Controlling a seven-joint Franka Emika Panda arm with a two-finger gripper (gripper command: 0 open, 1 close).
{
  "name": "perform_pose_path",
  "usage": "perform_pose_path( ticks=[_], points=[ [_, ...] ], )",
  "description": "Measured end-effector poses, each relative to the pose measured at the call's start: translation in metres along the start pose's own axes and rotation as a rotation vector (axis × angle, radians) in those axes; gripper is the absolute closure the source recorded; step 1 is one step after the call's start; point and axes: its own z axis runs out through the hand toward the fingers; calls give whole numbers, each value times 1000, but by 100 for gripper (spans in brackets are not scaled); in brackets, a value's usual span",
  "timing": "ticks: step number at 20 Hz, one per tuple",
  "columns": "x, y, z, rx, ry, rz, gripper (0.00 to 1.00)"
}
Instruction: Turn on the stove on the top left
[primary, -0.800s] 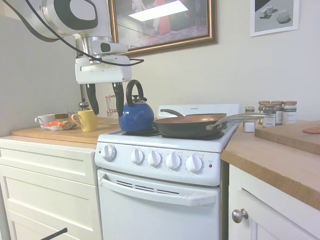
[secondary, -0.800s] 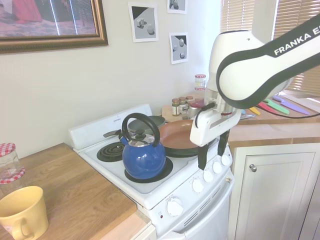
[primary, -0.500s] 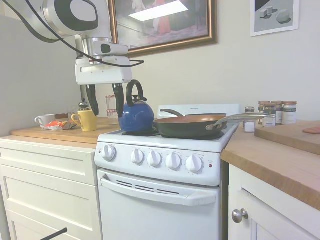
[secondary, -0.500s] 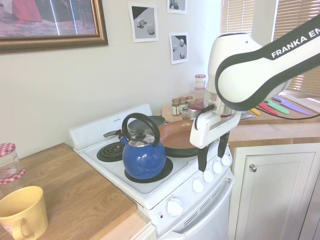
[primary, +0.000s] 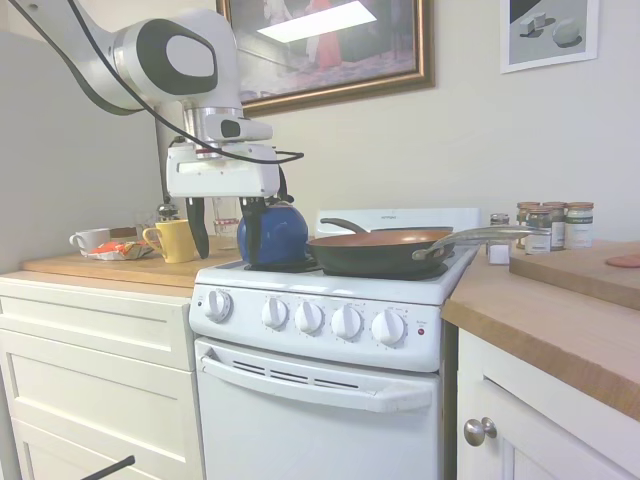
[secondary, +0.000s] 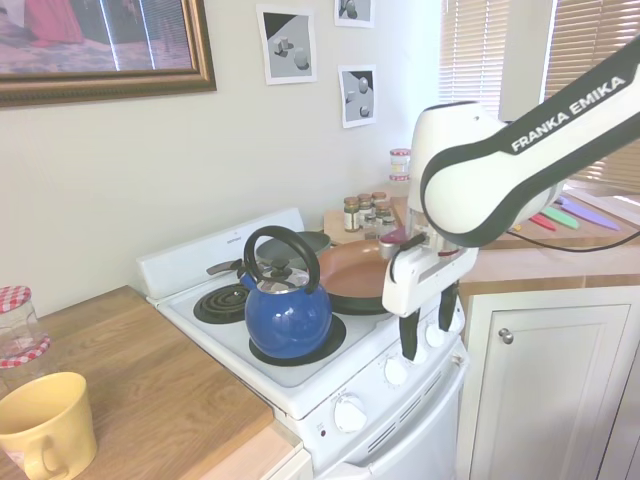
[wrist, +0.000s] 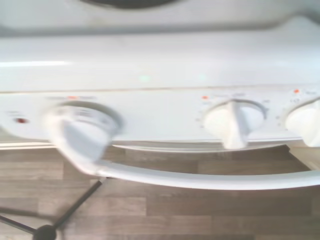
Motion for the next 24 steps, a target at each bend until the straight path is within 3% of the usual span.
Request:
perform_pose_path(
  ticks=[8, 24],
  points=[
    [33, 19, 36, -22, 28, 1, 100],
    [52, 26, 54, -36, 80, 3, 100]
  ],
)
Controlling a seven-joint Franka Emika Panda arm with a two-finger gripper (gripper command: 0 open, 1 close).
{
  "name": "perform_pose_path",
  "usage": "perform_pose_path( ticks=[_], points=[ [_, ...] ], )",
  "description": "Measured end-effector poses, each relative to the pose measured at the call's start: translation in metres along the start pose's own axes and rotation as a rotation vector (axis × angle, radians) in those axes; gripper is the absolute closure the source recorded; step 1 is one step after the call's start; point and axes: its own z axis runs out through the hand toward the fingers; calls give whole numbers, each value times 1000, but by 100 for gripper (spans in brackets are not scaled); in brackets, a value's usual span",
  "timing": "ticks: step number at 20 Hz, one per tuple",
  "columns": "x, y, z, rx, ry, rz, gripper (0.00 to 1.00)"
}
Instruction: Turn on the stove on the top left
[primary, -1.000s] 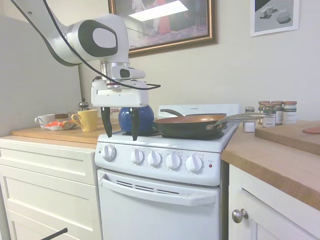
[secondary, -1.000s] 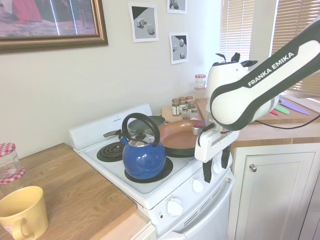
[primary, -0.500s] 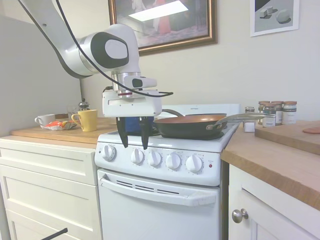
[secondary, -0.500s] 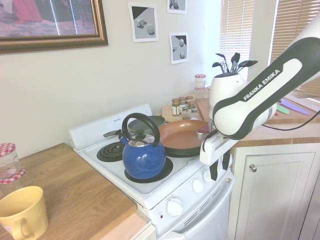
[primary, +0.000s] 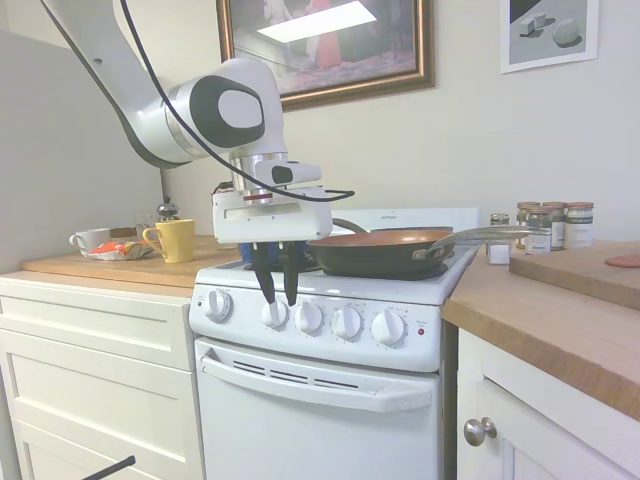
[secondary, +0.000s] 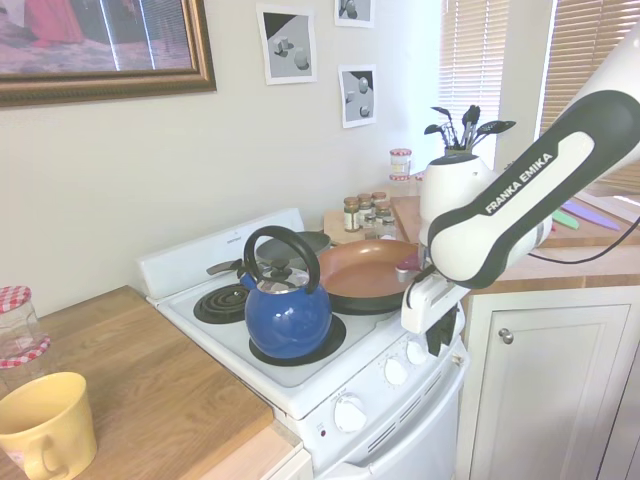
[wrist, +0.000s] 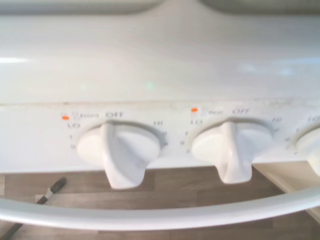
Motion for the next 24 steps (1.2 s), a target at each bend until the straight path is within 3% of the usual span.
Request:
perform_pose_path(
  ticks=[24],
  points=[
    [23, -8, 17, 22, 45, 61, 100]
  ],
)
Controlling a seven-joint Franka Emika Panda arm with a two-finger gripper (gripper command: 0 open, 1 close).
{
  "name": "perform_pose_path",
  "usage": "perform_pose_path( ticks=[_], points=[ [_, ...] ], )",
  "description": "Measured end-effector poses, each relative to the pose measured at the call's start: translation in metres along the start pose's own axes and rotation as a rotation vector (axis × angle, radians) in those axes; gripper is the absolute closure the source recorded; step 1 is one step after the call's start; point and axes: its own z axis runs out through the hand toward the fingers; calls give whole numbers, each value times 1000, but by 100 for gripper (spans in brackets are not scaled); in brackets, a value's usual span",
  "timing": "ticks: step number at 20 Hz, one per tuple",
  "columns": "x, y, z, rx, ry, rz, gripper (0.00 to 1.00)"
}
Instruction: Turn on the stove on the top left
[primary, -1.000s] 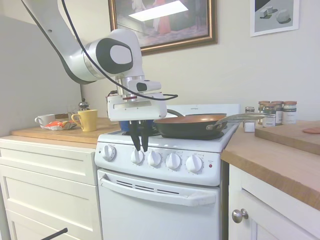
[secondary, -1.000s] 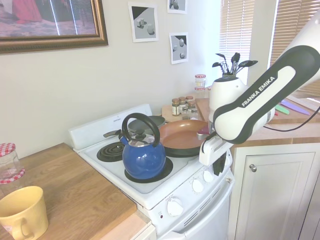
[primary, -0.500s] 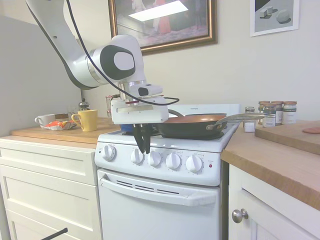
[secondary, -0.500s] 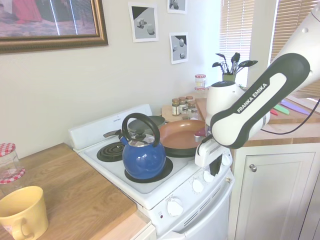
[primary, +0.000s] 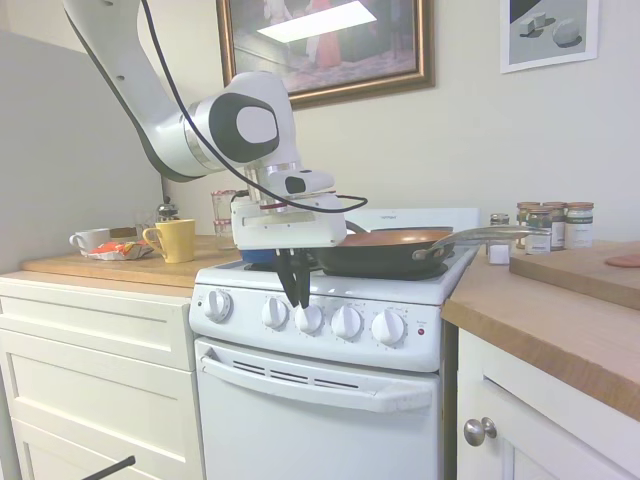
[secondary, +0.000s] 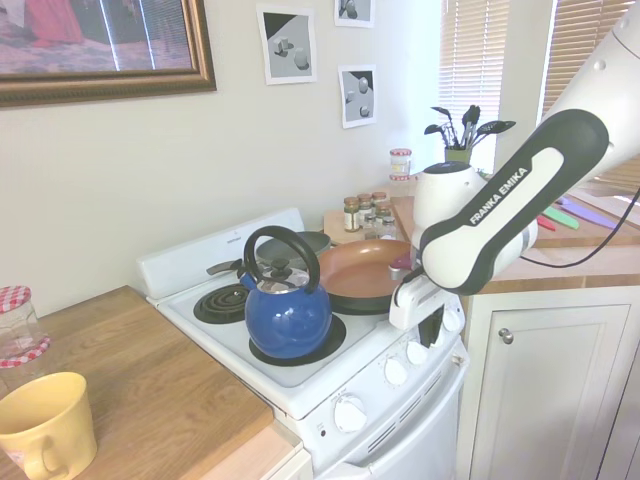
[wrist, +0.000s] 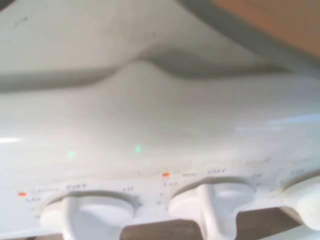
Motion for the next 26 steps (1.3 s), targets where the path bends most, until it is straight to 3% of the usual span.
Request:
perform_pose_path(
  ticks=[26],
  points=[
    [-5, -23, 12, 4, -2, -25, 100]
  ],
)
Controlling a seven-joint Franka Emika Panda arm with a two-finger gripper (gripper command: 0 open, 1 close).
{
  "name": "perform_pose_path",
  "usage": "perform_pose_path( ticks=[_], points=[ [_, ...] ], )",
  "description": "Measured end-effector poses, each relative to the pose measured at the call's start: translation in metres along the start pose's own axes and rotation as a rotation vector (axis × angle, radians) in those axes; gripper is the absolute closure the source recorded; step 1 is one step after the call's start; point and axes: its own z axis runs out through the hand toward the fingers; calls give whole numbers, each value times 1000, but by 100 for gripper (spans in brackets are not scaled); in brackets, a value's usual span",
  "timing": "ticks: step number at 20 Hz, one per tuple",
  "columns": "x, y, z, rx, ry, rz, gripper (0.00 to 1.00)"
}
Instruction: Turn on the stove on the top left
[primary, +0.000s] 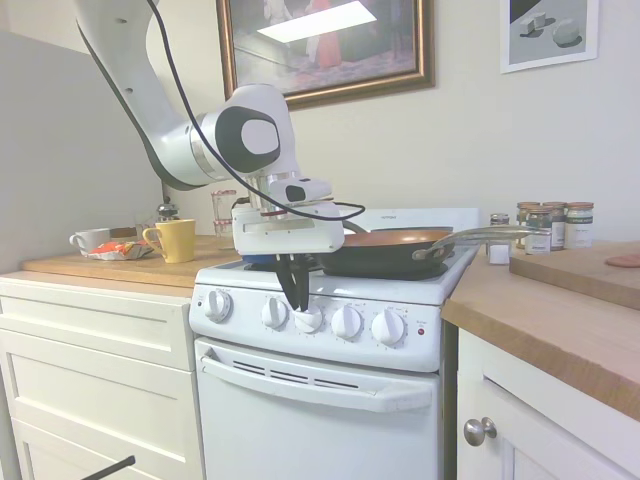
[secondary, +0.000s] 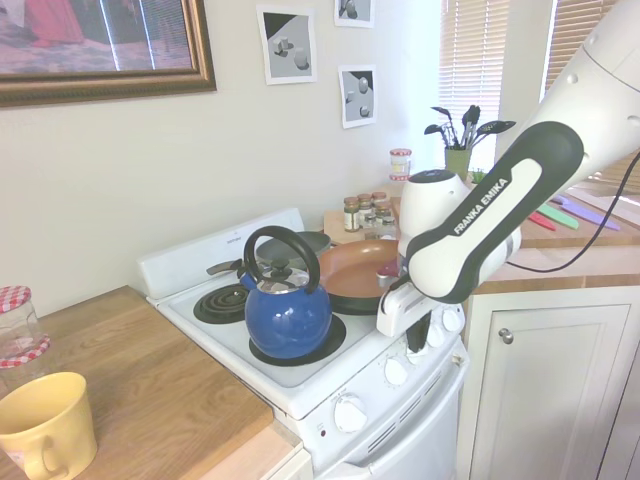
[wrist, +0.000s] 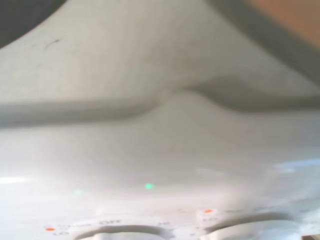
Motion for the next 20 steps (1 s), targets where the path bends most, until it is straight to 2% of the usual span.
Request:
perform_pose_path(
  ticks=[6, 11, 16, 20],
  points=[
    [0, 0, 0, 8, -9, 20, 100],
    [2, 4, 5, 29, -43, 37, 100],
    [0, 6, 19, 16, -64, 41, 100],
    [2, 9, 23, -7, -42, 37, 100]
  ],
)
